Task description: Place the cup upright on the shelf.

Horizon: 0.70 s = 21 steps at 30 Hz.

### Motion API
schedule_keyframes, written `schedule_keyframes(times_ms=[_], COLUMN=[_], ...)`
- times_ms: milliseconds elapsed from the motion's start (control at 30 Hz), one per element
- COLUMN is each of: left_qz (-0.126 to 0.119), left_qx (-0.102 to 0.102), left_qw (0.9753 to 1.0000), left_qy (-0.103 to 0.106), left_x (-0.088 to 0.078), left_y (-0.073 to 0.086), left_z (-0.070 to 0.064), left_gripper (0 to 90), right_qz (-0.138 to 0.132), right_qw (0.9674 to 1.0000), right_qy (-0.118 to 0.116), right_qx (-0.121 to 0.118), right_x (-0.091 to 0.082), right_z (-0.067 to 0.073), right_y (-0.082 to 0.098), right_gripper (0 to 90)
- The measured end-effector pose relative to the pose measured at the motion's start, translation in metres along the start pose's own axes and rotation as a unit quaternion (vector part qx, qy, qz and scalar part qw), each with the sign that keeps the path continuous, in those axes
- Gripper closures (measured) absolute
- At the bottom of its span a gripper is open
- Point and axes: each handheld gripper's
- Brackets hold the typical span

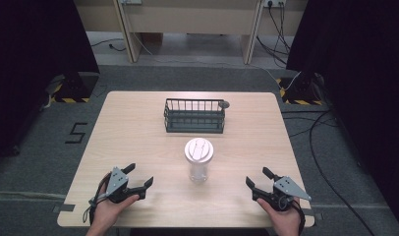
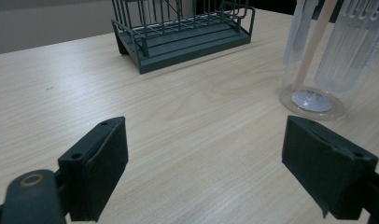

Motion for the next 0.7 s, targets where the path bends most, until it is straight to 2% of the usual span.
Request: schedule_keyframes(times_ms=[133, 500, 700], left_qz=[0.0, 0.0, -0.001], left_qx=[0.001, 0.0, -0.004], left_qw=[1.0, 1.0, 1.0], left_qy=[0.001, 0.002, -0.001], left_x=[0.001, 0.001, 0.001], left_y=[0.0, 0.001, 0.001], left_z=[0.0, -0.002, -0.001], left_gripper=[14.1, 14.2, 14.1], right_qz=[-0.002, -0.009, 0.002], right_qw=[1.0, 0.9984, 0.9965], right_qy=[-0.009, -0.055, -0.083], right_qx=[0.003, 0.006, 0.002], right_x=[0.001, 0.013, 0.027], right_z=[0.004, 0.028, 0.043], right_y=[-0.002, -0.008, -0.007], right_gripper=[25.1, 25.1, 24.7])
Point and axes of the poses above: each handheld gripper's, and its own axes: x roughly forward along the jaws, y roughly out of its underside, z roughly to its left, and after that the axes turned 15 degrees about -z, right-handed
